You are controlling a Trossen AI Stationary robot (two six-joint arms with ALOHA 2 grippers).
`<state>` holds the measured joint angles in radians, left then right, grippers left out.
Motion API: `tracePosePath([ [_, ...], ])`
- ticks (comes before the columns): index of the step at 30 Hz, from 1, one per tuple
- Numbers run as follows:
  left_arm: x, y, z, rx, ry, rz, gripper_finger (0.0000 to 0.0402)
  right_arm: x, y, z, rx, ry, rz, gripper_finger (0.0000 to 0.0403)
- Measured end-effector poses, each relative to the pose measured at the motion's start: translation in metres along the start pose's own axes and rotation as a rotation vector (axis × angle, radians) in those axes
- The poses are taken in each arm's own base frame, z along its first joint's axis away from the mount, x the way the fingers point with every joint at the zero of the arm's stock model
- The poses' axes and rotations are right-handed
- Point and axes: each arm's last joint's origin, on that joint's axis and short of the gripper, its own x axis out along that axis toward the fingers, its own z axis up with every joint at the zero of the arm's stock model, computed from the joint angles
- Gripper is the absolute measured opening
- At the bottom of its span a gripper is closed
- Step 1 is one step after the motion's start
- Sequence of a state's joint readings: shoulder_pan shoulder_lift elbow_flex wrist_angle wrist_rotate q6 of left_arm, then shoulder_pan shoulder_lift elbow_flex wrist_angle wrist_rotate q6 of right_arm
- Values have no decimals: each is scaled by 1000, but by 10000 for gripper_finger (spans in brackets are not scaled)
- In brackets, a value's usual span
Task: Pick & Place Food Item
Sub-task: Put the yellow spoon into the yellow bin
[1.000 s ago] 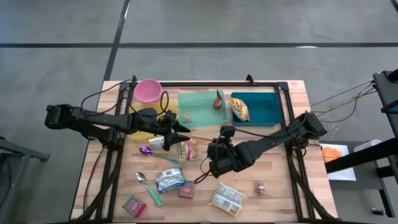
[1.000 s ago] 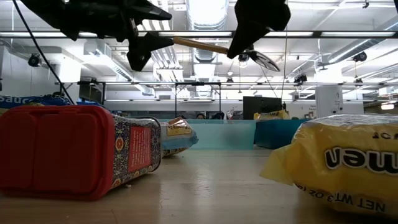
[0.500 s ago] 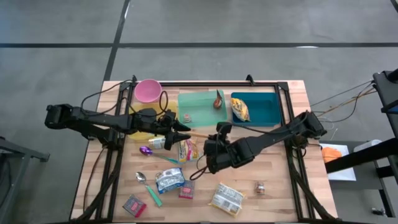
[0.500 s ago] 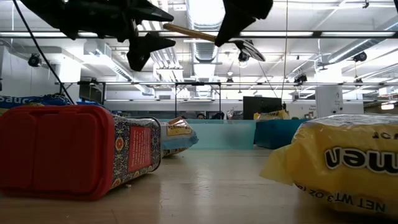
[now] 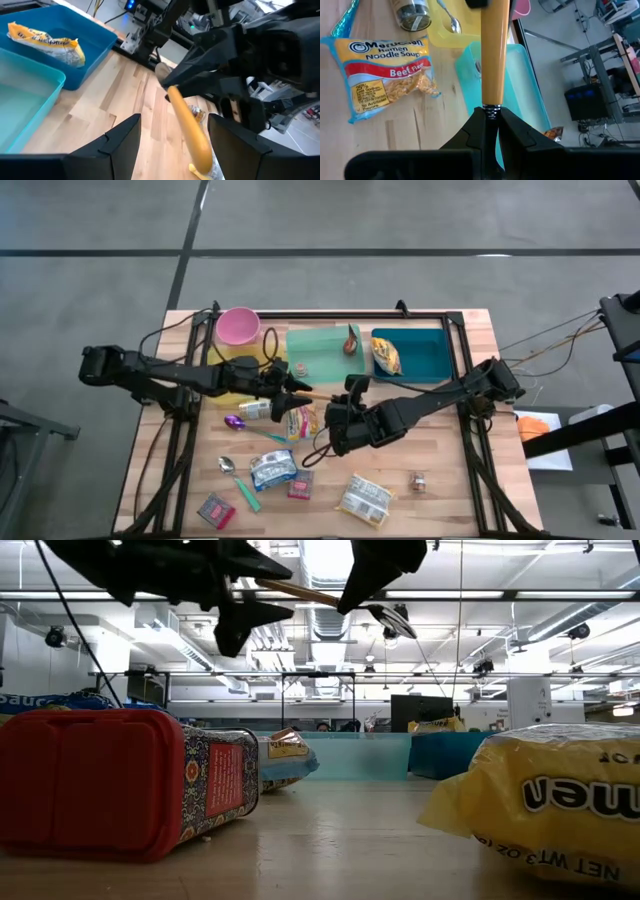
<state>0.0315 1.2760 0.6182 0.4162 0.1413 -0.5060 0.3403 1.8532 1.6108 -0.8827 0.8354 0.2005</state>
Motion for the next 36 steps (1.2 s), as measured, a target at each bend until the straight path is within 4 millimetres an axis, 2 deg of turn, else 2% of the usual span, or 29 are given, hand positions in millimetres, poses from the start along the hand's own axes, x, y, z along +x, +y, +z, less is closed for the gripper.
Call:
tracePosePath([
  [9,25,2,4,-6,40,22,236,0,1,0,5,6,24,24],
  [24,16,-1,7,36,49,26,227,1,1,-1,5,11,33,24],
  [28,16,-1,7,52,51,26,184,2,1,-1,7,15,48,24],
  [36,16,-1,7,62,57,20,53,4,-1,-1,10,20,44,24],
])
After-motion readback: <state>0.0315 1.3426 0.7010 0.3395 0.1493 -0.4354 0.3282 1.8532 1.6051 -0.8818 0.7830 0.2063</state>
